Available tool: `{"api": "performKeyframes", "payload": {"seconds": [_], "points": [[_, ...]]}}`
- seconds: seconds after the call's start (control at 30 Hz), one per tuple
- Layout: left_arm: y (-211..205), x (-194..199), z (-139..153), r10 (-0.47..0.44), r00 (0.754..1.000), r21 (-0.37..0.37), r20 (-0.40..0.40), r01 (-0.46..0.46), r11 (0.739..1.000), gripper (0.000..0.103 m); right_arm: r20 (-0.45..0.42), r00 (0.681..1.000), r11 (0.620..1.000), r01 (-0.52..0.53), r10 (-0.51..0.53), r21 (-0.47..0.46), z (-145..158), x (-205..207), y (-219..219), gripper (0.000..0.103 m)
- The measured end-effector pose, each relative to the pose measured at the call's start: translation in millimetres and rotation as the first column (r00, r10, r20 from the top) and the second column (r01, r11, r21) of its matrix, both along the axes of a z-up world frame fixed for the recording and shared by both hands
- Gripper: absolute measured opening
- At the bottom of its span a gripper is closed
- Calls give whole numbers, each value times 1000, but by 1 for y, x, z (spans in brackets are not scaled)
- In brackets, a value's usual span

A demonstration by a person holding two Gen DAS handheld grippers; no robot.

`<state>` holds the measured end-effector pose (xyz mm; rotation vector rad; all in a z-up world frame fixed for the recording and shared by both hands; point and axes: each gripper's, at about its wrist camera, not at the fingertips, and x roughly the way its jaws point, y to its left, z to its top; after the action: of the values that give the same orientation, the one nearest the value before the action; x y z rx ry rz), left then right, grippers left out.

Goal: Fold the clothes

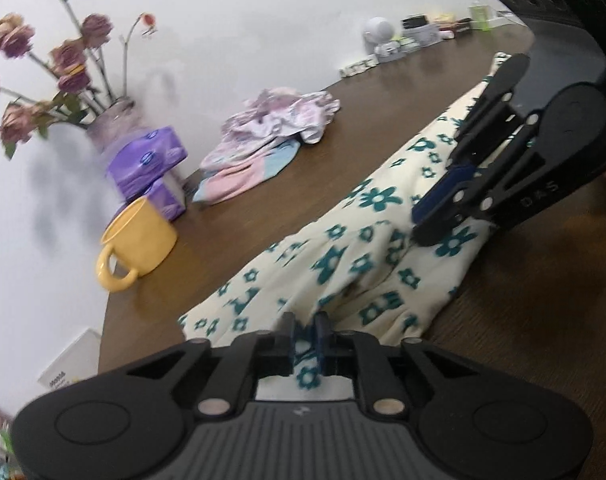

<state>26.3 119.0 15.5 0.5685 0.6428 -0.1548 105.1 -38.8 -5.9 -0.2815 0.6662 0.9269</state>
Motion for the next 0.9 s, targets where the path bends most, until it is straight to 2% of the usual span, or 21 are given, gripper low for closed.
{"api": "performKeyframes", "payload": {"seconds": [0.07,0.17,0.23,0.27,0.33,0.43,0.57,0.73,0.8,0.87,0.9], "points": [[-2,-1,0,-9,1000,7,11,9,1000,35,1,1000,1000,2,-2,6,-1,0,-1,13],[-8,2,-2,-27,999,29,27,26,999,38,3,1000,1000,3,-3,11,-1,0,0,13],[-8,7,-3,-11,999,22,32,10,1000,22,2,1000,1000,4,-4,15,-1,0,-1,13],[-7,9,-3,11,999,11,31,-11,1000,6,1,1000,1000,5,-5,17,-2,1,-1,13],[-3,10,-4,53,998,-4,26,-53,999,5,5,1000,1000,4,-4,19,-2,0,-1,13],[4,8,-8,111,994,13,16,-112,994,5,10,1000,1000,2,-3,23,-3,0,-2,13],[24,5,-10,228,974,23,4,-228,973,5,11,1000,1000,0,-1,29,-3,-1,-2,13],[62,3,11,356,934,-114,13,-352,929,16,19,1000,1000,-2,1,29,-4,-2,-3,14],[73,6,22,378,926,-194,24,-366,910,34,23,1000,1000,-2,1,28,-5,-3,-2,14],[81,15,30,381,924,-286,24,-359,889,42,25,1000,1000,-2,1,28,-5,-3,-2,14],[83,22,32,371,928,-325,16,-346,880,42,27,1000,1000,-2,1,27,-5,-3,-2,14]]}}
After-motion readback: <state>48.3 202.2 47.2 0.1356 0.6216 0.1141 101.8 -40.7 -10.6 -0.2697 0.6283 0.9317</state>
